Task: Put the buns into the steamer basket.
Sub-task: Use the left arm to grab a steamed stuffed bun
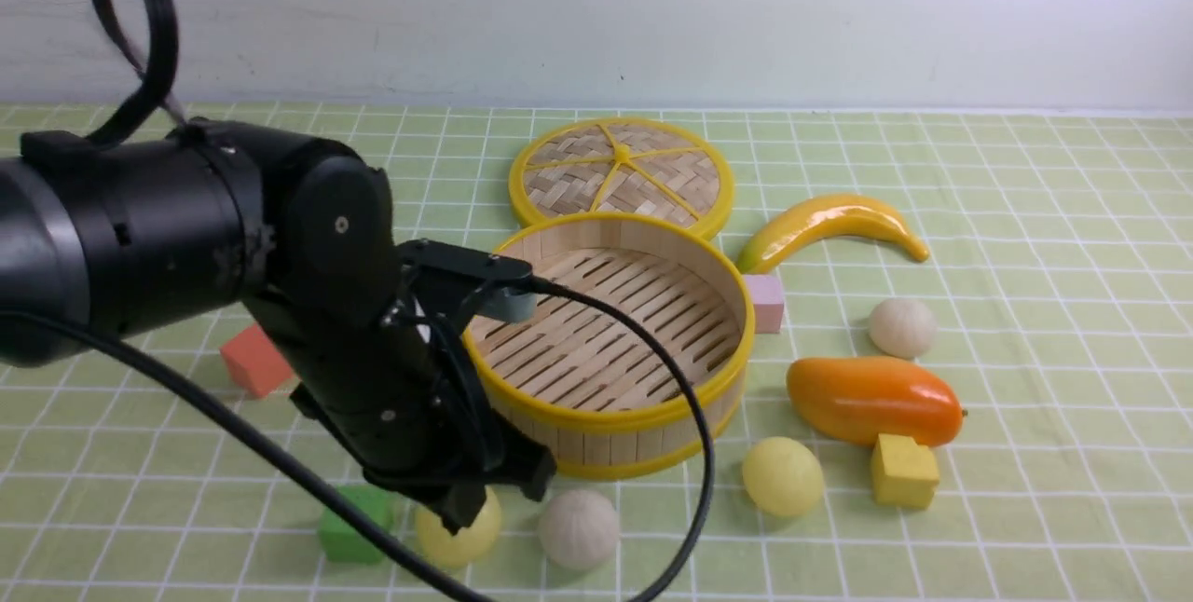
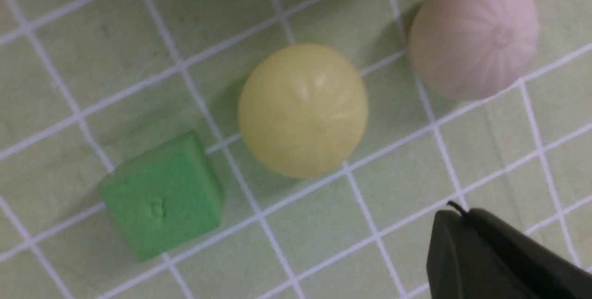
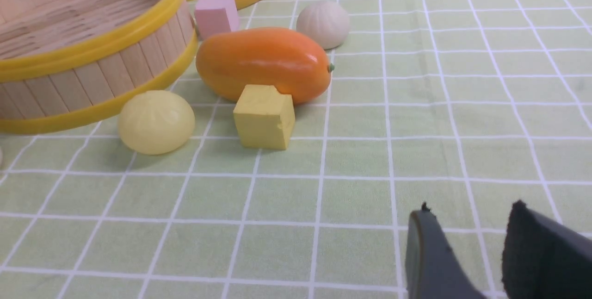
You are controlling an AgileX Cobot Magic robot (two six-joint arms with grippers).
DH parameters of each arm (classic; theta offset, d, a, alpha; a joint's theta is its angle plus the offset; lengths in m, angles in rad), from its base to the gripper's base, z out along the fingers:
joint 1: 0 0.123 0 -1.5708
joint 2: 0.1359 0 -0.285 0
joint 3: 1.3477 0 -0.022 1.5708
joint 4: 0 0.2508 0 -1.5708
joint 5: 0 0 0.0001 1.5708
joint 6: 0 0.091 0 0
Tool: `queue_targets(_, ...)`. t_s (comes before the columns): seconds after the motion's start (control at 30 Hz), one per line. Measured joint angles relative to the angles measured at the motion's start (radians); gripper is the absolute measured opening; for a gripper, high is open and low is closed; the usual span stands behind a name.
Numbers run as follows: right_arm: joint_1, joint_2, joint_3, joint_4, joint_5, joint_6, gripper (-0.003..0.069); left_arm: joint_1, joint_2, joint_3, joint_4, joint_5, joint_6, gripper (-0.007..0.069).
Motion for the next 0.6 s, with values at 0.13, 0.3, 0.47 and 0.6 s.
queue_targets(0.13, 0.000, 0.000, 0.000, 0.000, 0.000, 0.000, 0.0241, 0.018, 0.022, -0.001, 0.019, -0.052, -0.014, 0.0034)
queue_targets(0.3, 0.000, 0.000, 0.000, 0.000, 0.000, 0.000, 0.0241, 0.033, 0.078, -0.001, 0.026, -0.078, -0.014, 0.0199)
queue_targets(0.47, 0.000, 0.000, 0.000, 0.000, 0.000, 0.000, 0.0241, 0.033, 0.127, -0.001, 0.062, -0.116, -0.014, 0.0316)
queue_targets(0.6, 0.000, 0.000, 0.000, 0.001, 0.000, 0.000, 0.0241, 0.033, 0.158, -0.001, 0.101, -0.156, -0.014, 0.0329)
